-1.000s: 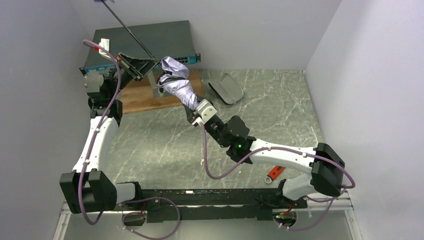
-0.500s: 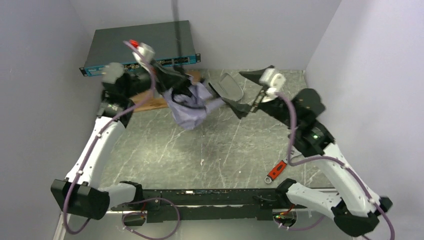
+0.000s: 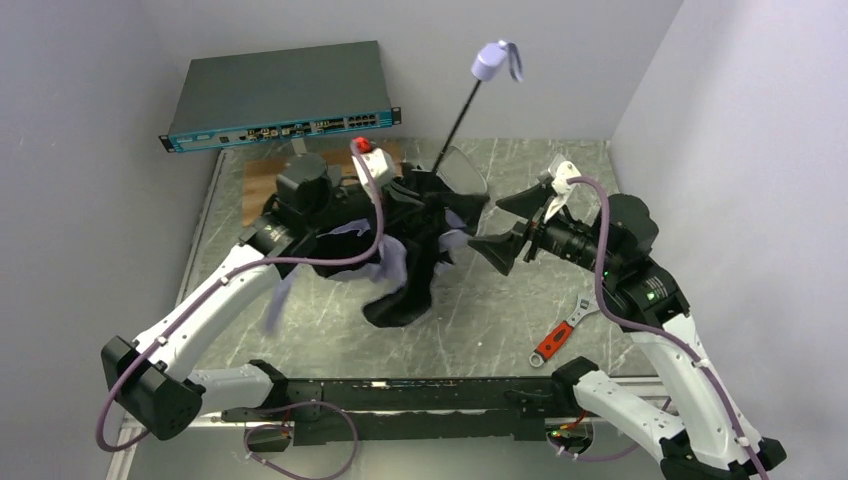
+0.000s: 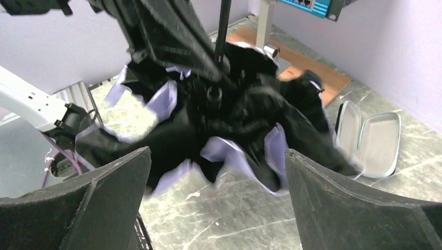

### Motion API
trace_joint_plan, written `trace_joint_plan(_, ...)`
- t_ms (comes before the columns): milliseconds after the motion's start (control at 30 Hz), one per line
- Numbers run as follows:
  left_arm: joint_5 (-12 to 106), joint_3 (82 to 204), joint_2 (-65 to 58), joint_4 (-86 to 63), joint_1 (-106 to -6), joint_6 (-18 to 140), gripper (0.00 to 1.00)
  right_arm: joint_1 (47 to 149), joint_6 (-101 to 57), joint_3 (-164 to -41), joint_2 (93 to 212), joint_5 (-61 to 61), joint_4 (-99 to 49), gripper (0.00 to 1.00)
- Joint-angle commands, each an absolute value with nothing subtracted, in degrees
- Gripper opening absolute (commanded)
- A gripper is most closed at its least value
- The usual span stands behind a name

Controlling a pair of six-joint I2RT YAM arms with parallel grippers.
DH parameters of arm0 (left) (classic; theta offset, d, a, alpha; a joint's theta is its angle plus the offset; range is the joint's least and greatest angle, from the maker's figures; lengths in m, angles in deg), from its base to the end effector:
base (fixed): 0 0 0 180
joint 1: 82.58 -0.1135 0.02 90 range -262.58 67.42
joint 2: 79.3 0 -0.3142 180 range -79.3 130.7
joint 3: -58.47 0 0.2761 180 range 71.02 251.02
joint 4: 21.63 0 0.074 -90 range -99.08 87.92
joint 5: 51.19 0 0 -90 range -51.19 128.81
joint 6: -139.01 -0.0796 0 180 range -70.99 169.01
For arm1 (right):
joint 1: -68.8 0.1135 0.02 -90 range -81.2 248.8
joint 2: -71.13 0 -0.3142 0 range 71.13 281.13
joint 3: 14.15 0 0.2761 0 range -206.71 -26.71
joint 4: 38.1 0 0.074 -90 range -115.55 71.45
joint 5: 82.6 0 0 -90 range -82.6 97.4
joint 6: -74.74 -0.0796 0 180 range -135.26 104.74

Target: Open the umbrella

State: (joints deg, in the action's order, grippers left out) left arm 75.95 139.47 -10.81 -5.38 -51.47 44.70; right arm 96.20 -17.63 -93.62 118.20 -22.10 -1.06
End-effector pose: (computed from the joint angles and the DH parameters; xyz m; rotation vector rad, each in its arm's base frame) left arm 0.2419 -0.2021 0.4567 0.9781 1.3876 -0.8808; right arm 0.1435 0.1185 0.4799 -0.7522 1.5314 0.8146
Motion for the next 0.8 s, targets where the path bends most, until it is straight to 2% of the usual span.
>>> trace_joint_plan(0,74.3,140.4,-11.0,-16.9,-46.0,48.5,0.00,96.1,-17.9,-93.0,116.2,-22.1,-6.1,0.98)
trace_joint_plan(267,72.3,139.1,-11.6,-20.8,-42.2,51.4,0.00,96.7,-23.9,-89.4,119.4,-26.4,-29.3,0.84)
trace_joint_plan(533,72.2,137.3,-12.7,-23.8,-40.4,55.1,0.00,103.0,-23.1,-91.6,127.2,-22.4,-37.5,0.66)
trace_joint_plan(667,71.9,137.0,-13.0,-24.6,-39.9,55.3,0.00,105.1,-21.5,-91.9,129.1,-19.2,-37.6,0.44)
trace_joint_plan(767,71.9,136.3,-13.9,-24.9,-39.9,55.5,0.00,105.6,-21.0,-91.2,129.6,-17.3,-37.1,0.19)
